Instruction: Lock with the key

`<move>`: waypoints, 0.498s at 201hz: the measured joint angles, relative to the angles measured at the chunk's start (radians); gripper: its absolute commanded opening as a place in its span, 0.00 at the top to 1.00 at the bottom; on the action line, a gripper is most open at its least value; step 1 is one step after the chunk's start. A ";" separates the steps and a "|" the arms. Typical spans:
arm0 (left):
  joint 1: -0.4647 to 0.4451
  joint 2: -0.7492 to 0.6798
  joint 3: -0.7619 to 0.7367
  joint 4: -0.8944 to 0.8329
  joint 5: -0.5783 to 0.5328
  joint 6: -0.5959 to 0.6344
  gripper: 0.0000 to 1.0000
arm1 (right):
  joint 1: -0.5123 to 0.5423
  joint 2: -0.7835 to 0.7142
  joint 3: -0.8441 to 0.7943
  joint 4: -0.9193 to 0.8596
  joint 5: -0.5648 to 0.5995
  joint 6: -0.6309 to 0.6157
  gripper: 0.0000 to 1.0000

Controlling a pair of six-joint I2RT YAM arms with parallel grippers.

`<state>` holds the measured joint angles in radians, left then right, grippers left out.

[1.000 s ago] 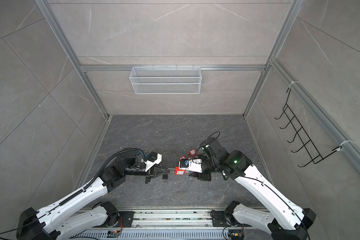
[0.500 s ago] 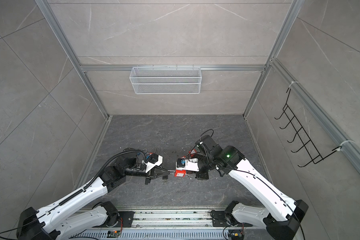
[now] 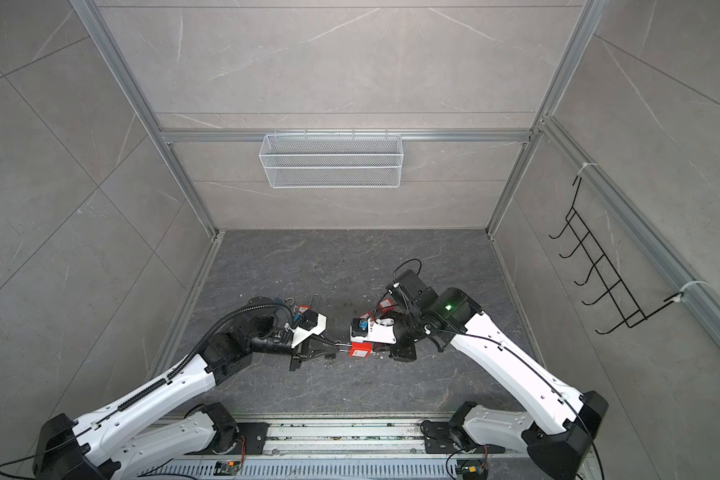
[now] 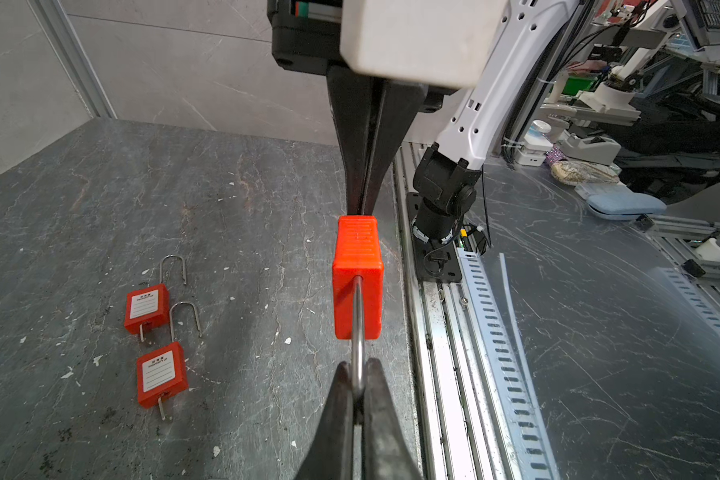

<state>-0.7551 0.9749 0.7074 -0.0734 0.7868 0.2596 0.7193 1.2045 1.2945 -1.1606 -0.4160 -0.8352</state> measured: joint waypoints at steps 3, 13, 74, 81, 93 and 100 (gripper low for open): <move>0.000 0.000 0.002 -0.005 0.000 0.003 1.00 | 0.000 0.000 0.000 -0.002 0.000 0.000 1.00; -0.003 0.000 0.008 -0.018 -0.003 0.013 1.00 | 0.000 0.000 0.000 -0.006 -0.001 -0.005 1.00; -0.003 0.002 0.069 -0.142 -0.045 0.114 1.00 | -0.045 -0.009 -0.039 -0.023 0.042 -0.053 1.00; -0.003 0.004 0.072 -0.148 -0.045 0.121 1.00 | -0.053 -0.011 -0.045 -0.030 0.055 -0.057 1.00; -0.003 0.006 0.079 -0.159 -0.047 0.132 1.00 | -0.067 -0.013 -0.051 -0.041 0.075 -0.063 1.00; -0.003 0.009 0.082 -0.166 -0.048 0.137 1.00 | -0.075 -0.017 -0.055 -0.041 0.083 -0.066 1.00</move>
<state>-0.7586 0.9840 0.7891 -0.2390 0.7391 0.3965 0.6445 1.1873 1.2396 -1.2018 -0.3328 -0.9009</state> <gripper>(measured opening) 0.051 0.041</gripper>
